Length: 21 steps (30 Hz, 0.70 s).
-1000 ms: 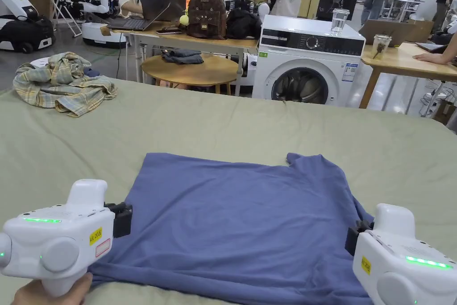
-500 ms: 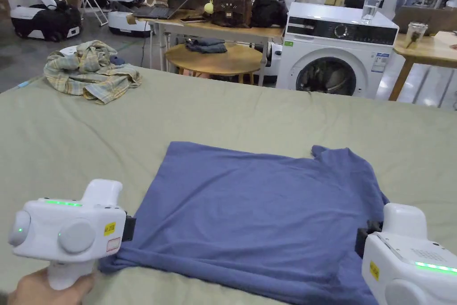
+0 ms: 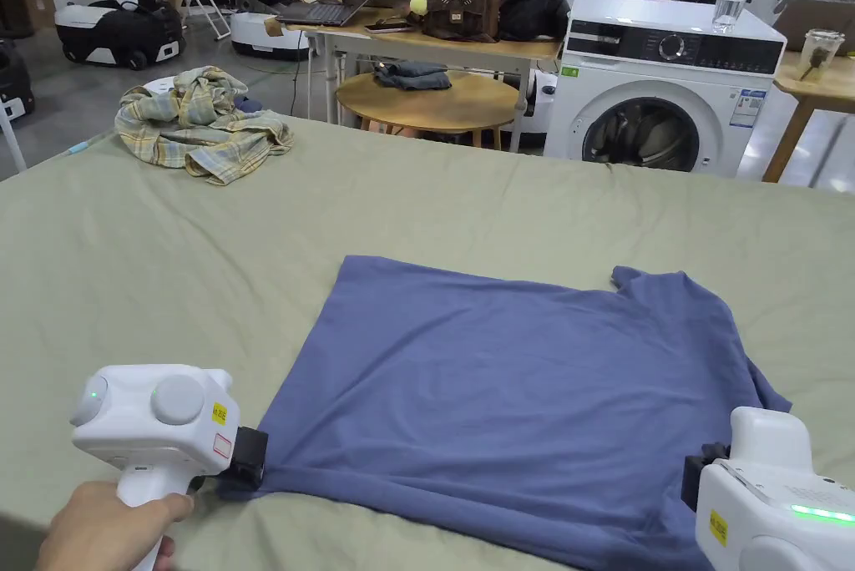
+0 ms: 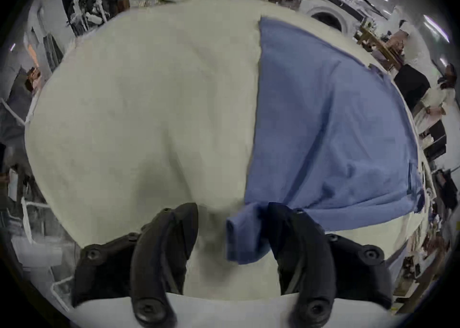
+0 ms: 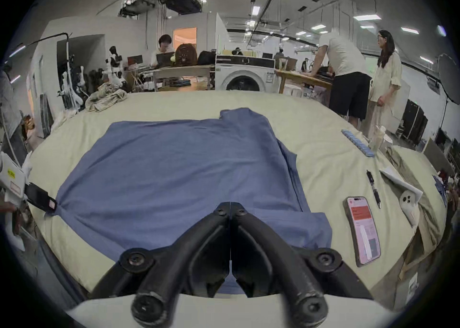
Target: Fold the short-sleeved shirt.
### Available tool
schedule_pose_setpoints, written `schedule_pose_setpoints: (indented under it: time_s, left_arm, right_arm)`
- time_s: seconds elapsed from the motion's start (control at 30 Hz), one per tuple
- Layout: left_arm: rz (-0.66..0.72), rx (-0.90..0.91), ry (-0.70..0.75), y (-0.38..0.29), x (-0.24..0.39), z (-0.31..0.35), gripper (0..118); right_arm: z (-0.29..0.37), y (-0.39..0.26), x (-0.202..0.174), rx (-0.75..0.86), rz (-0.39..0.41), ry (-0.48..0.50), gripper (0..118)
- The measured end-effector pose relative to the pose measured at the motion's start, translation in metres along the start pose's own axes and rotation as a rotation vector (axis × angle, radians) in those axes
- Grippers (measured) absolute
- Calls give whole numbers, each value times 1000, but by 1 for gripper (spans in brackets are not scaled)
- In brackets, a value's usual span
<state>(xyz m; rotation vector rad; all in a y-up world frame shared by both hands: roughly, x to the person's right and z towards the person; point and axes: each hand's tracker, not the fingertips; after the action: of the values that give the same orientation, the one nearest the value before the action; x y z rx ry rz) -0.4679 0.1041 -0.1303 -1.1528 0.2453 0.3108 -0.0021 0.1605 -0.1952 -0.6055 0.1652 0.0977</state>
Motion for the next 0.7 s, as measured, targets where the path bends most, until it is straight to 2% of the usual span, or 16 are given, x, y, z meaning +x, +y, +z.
schedule_pose_setpoints:
  time_s: [0.07, 0.13, 0.2, 0.27, 0.3, 0.33, 0.47, 0.5, 0.53, 0.6, 0.67, 0.7]
  left_arm:
    - [-1, 32, 17, -4, 5, 12, 54]
    - [-87, 32, 53, -6, 15, 11, 42]
    - [-132, 38, 41, -8, 21, 12, 39]
    - [-145, 27, -13, -8, 25, 12, 11]
    - [-180, 33, 32, -10, 30, 11, 1]
    - [-220, 28, 40, -10, 31, 13, 1]
    - [-188, 43, 24, -12, 26, 17, 0]
    - [-176, 45, 17, -13, 25, 17, 0]
    - [-174, 47, 15, -14, 24, 17, 0]
    - [-172, 51, 11, -14, 24, 16, 0]
    - [-172, 54, 8, -15, 23, 17, 0]
    - [-172, 55, 7, -16, 23, 17, 0]
  right_arm:
    - [0, -1, 1, -15, 2, 9, 0]
    - [-2, -2, 1, -28, 3, 4, 0]
    - [-1, -3, 1, -37, 8, 9, 0]
    - [-3, -2, 2, -51, 14, 6, 0]
    - [-2, 0, 4, -63, 16, 3, 0]
    - [-2, 1, 6, -72, 14, 1, 0]
    - [1, 10, 27, -167, 9, -23, 0]
    - [1, 11, 34, -191, -10, -33, 4]
    - [1, 11, 40, -209, -21, -43, 14]
    - [-2, 7, 56, -249, -36, -57, 40]
    - [-6, 3, 69, -287, -38, -81, 49]
    - [-8, 0, 75, -319, -39, -86, 50]
